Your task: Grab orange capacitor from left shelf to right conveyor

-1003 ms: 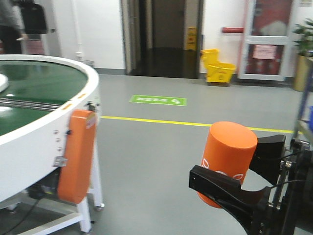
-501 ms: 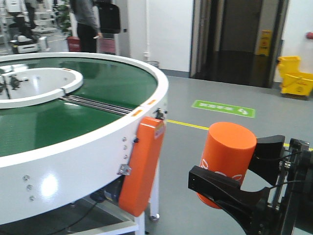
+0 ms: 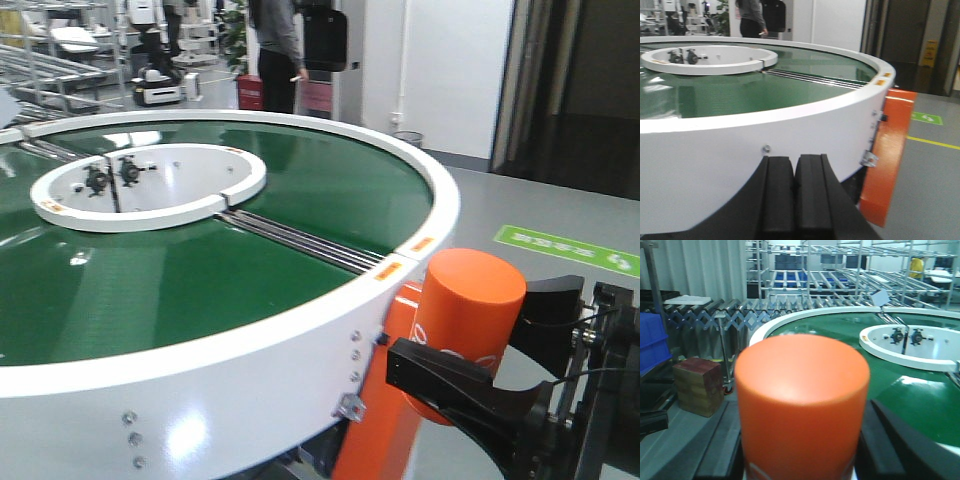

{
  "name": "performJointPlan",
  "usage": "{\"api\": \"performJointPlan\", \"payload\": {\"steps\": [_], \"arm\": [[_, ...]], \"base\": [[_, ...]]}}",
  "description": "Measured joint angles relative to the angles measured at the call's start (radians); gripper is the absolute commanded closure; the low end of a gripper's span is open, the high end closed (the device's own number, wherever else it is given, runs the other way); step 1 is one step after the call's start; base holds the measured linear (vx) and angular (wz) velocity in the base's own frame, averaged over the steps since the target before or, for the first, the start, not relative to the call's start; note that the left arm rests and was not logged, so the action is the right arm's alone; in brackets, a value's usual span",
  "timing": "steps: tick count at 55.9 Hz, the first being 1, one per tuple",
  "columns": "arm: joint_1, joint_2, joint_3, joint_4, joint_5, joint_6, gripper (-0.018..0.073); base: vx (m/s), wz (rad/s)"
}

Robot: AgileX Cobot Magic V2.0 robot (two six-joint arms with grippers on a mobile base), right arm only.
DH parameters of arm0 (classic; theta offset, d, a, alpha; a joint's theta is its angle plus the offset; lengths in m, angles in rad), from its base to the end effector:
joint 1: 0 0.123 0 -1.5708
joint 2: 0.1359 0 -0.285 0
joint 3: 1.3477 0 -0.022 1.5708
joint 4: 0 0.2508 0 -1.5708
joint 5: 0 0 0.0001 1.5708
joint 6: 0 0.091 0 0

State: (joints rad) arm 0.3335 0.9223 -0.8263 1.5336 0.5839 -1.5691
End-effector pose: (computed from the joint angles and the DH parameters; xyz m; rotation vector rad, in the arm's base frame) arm 0.1603 0.1087 0.3886 -0.7451 1.4638 0.6895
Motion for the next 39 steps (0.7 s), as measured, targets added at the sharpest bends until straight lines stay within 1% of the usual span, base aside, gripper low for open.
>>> {"api": "performJointPlan", "payload": {"steps": [23, 39], "arm": [[0.0, 0.0, 0.0, 0.0, 0.0, 0.0, 0.057], [0.0, 0.0, 0.0, 0.0, -0.001, 0.0, 0.057]], "base": [[0.38, 0.37], [0.34, 0.26]]}}
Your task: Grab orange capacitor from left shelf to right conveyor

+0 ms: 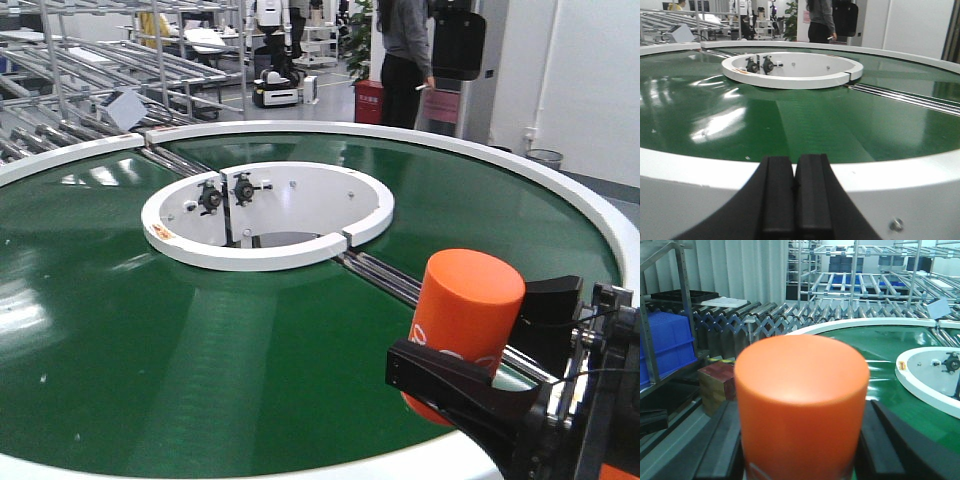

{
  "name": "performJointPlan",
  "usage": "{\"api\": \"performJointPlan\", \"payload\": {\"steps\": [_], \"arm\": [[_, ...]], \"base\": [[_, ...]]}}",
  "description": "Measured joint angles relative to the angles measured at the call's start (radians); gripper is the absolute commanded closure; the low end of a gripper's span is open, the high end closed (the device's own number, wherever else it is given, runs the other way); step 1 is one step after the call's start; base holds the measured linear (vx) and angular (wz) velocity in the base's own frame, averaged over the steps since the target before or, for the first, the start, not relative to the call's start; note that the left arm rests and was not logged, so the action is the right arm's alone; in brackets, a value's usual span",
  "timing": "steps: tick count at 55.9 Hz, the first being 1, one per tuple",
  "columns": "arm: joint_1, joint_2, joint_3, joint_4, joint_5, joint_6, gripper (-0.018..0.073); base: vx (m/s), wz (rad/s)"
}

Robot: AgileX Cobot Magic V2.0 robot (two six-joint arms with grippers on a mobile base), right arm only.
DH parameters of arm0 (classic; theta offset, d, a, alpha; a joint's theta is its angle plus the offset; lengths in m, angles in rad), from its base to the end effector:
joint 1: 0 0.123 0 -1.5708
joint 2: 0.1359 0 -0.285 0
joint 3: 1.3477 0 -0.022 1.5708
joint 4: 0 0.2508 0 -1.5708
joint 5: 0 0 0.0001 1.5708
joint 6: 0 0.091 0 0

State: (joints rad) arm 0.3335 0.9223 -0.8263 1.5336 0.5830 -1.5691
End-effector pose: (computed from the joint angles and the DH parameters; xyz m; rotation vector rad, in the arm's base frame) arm 0.1604 0.1086 0.3886 -0.7444 1.4640 0.6888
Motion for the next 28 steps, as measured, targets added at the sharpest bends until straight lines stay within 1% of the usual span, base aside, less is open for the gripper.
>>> {"api": "performJointPlan", "payload": {"steps": [12, 28], "arm": [[0.0, 0.0, 0.0, 0.0, 0.001, 0.0, 0.057], [0.0, 0.0, 0.0, 0.001, 0.0, 0.0, 0.057]], "base": [[0.28, 0.11], [0.25, -0.01]]}}
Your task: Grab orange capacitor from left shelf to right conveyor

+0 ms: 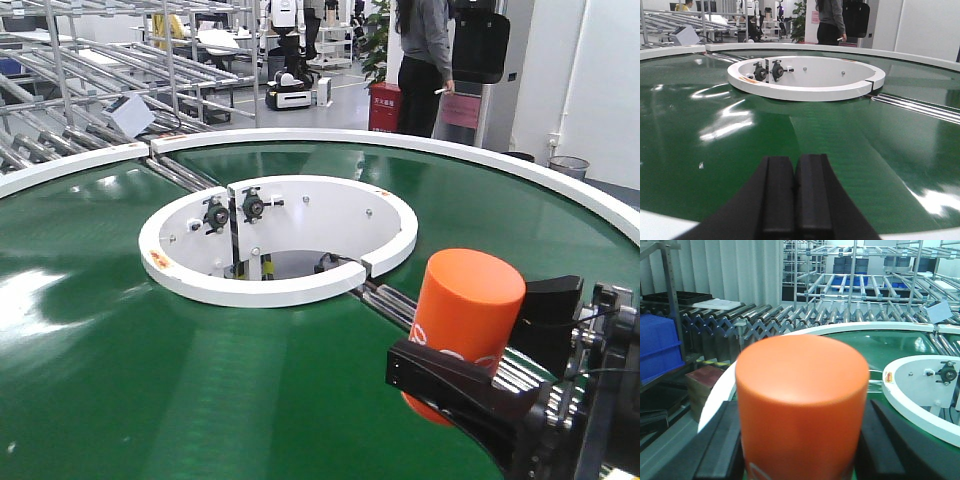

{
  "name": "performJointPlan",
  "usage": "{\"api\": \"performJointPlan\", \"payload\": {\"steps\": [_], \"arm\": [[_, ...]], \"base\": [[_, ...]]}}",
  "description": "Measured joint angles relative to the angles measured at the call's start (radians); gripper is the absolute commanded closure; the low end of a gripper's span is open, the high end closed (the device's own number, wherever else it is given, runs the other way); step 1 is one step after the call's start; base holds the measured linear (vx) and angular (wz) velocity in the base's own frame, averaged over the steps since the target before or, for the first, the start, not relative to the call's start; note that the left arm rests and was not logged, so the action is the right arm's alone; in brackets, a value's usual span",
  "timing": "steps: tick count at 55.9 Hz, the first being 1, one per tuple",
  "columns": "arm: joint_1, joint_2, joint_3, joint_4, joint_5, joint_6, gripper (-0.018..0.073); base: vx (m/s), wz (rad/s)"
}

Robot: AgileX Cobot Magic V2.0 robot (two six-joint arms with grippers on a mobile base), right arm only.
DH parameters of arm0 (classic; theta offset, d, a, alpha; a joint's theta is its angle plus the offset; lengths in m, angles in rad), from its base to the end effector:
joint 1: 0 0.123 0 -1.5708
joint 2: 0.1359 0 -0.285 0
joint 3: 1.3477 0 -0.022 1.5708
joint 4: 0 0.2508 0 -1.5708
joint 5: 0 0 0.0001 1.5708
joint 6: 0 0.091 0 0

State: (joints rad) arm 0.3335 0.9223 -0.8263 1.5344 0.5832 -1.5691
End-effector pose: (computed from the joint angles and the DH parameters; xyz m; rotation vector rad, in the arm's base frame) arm 0.1604 0.1086 0.3887 -0.7439 1.4638 0.6896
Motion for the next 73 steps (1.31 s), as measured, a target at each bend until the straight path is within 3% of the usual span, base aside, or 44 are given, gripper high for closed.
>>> {"api": "performJointPlan", "payload": {"steps": [73], "arm": [[0.0, 0.0, 0.0, 0.0, 0.001, 0.0, 0.057]], "base": [[0.06, 0.01]]}}
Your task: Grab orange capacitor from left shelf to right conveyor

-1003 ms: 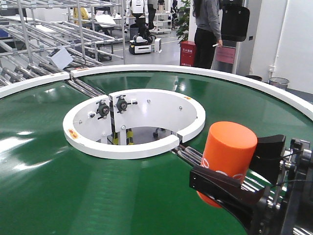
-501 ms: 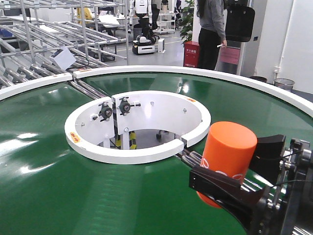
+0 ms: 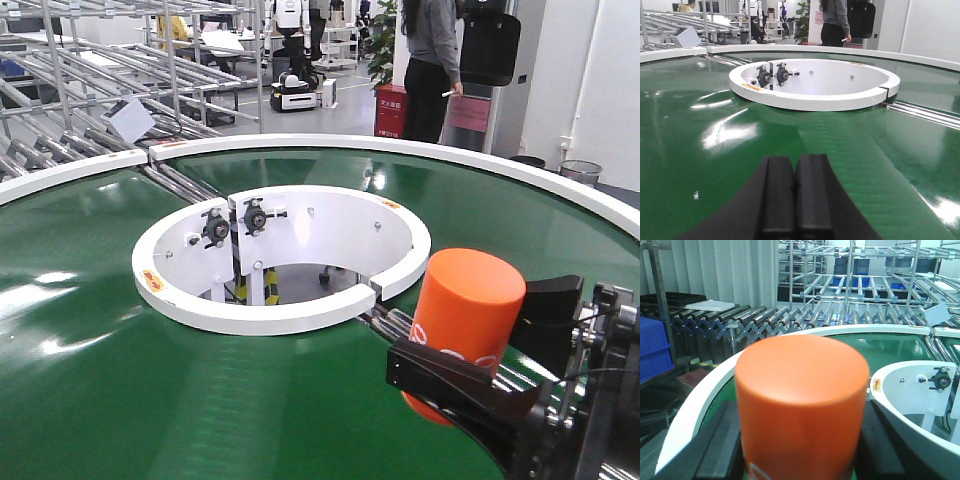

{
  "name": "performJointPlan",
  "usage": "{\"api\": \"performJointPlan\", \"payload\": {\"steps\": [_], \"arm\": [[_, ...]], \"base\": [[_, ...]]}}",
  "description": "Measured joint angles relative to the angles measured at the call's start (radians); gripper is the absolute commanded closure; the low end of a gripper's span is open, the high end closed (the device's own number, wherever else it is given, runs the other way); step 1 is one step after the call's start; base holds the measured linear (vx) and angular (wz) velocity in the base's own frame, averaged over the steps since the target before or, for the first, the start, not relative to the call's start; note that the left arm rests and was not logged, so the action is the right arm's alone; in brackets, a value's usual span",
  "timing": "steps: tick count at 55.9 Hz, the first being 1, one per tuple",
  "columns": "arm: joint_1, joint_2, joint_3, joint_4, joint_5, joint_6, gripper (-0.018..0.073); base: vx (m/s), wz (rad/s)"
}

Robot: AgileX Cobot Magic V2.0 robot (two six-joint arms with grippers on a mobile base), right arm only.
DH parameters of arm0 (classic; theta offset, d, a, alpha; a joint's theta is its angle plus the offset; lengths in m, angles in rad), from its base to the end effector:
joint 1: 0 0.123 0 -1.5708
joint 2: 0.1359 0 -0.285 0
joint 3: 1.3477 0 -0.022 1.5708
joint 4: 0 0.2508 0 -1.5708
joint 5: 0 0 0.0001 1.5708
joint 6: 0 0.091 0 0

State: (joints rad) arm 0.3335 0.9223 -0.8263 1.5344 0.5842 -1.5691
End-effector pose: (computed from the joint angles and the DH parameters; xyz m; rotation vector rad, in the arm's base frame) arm 0.1603 0.1087 0.3887 -0.7447 1.4636 0.6904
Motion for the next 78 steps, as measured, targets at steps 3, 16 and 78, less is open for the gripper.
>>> {"api": "performJointPlan", "payload": {"steps": [3, 16, 78], "arm": [[0.0, 0.0, 0.0, 0.0, 0.009, 0.0, 0.057], [0.0, 0.0, 0.0, -0.001, 0.077, 0.0, 0.057], [0.0, 0.071, 0.001, -0.738, -0.357, 1.201, 0.057]], "base": [[0.0, 0.0], [0.0, 0.0], [0.0, 0.0]]}}
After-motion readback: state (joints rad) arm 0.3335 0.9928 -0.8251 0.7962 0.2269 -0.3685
